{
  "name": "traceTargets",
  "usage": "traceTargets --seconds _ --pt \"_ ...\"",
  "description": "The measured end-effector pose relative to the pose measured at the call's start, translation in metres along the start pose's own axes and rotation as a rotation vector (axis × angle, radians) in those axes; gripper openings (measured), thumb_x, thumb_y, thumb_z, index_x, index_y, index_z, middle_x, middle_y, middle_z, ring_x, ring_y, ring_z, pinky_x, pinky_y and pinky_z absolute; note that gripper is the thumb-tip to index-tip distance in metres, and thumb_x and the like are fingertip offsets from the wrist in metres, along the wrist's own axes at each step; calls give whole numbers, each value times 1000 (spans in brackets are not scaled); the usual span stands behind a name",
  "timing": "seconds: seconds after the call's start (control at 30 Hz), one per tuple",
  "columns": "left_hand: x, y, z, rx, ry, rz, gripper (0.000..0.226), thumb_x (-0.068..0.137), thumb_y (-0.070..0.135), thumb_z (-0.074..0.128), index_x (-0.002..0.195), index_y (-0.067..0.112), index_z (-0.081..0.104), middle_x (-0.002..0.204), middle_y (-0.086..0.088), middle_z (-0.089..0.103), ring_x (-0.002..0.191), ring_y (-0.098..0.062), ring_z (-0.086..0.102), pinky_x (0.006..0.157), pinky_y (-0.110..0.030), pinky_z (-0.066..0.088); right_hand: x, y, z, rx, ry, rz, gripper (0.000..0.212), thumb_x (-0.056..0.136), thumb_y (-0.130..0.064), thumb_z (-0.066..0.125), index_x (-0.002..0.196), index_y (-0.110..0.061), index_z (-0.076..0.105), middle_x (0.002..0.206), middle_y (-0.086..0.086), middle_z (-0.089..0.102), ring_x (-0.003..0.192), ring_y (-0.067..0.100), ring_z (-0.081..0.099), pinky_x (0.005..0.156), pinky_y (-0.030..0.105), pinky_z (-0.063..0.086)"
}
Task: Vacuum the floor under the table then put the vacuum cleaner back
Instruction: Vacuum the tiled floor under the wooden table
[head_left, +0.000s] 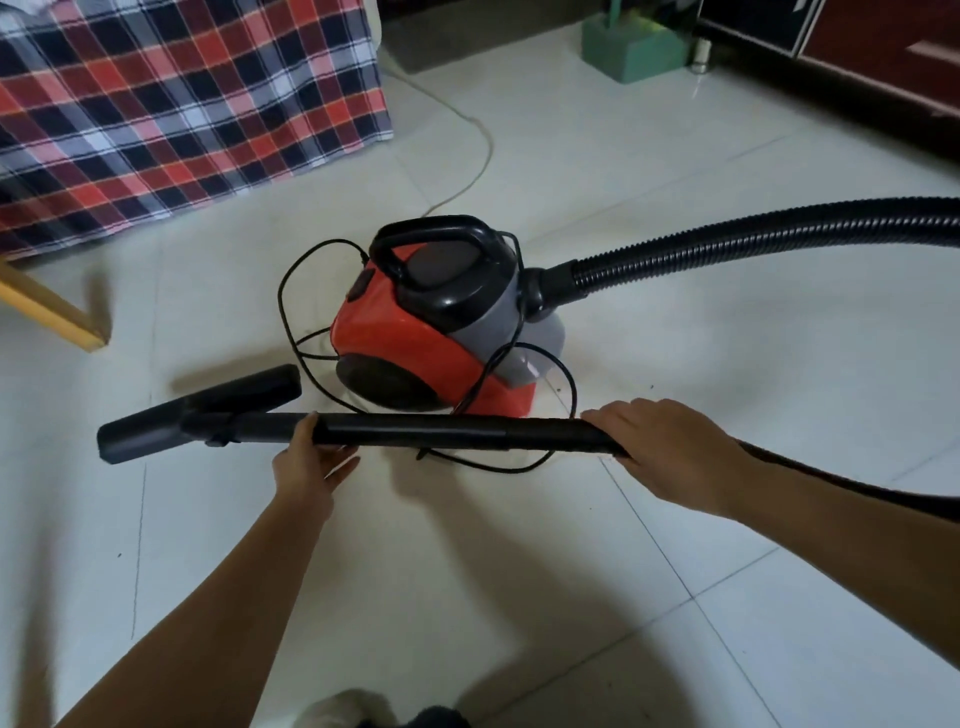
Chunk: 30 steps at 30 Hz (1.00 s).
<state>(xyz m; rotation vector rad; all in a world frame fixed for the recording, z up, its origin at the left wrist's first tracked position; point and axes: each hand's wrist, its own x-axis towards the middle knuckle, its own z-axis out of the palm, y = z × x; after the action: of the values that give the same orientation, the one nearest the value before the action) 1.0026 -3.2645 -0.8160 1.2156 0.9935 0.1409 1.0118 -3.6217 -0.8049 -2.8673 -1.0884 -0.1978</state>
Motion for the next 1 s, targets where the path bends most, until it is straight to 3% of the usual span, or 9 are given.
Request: traceTargets --seconds 0.2,0.43,0.5,0.57,0.67,0.87,1.0 --pt "-9 -17 19 12 -77 -32 18 95 27 54 104 11 53 99 -15 63 81 -22 63 88 -41 49 -19 29 24 -126 35 46 66 52 -10 86 111 -13 56 86 0 66 59 18 60 47 28 47" --pt "-14 -38 31 -9 -156 -94 15 95 30 53 97 16 57 100 -11 66 95 -24 63 84 -40 47 -15 50 35 -257 -76 152 69 37 0 82 102 -13 63 79 -2 61 61 21 58 55 32 48" --pt "-12 -42 33 -7 -178 -112 24 95 32 54 110 14 57 105 -11 66 97 -24 64 82 -40 50 -17 52 39 -256 -146 187 65 49 -2 78 110 -16 60 88 -3 61 72 19 60 65 31 49" --pt "-10 -46 35 -4 -197 -126 33 94 34 55 120 13 55 108 -11 67 93 -22 65 76 -38 52 -19 53 45 -246 -192 186 61 72 -4 64 128 -19 45 110 -5 57 95 18 58 83 30 45" --pt "-7 -51 36 30 -207 -146 32 94 32 56 119 11 56 103 -11 67 90 -21 66 72 -38 53 -24 51 54 -220 -276 205 61 84 -5 50 139 -21 28 124 -6 47 110 17 50 95 29 38" --pt "-2 -56 39 156 -167 -122 23 94 28 57 106 9 60 97 -11 68 85 -22 66 72 -37 53 -31 51 68 -173 -338 251 66 85 -10 54 144 -24 26 125 -8 49 107 16 52 89 26 38" --pt "4 -58 40 383 13 40 18 92 28 60 80 16 53 80 -4 59 73 -24 60 72 -38 52 -33 51 79 -157 -270 231 64 60 -15 81 120 -19 60 96 -7 65 79 16 64 68 28 49"
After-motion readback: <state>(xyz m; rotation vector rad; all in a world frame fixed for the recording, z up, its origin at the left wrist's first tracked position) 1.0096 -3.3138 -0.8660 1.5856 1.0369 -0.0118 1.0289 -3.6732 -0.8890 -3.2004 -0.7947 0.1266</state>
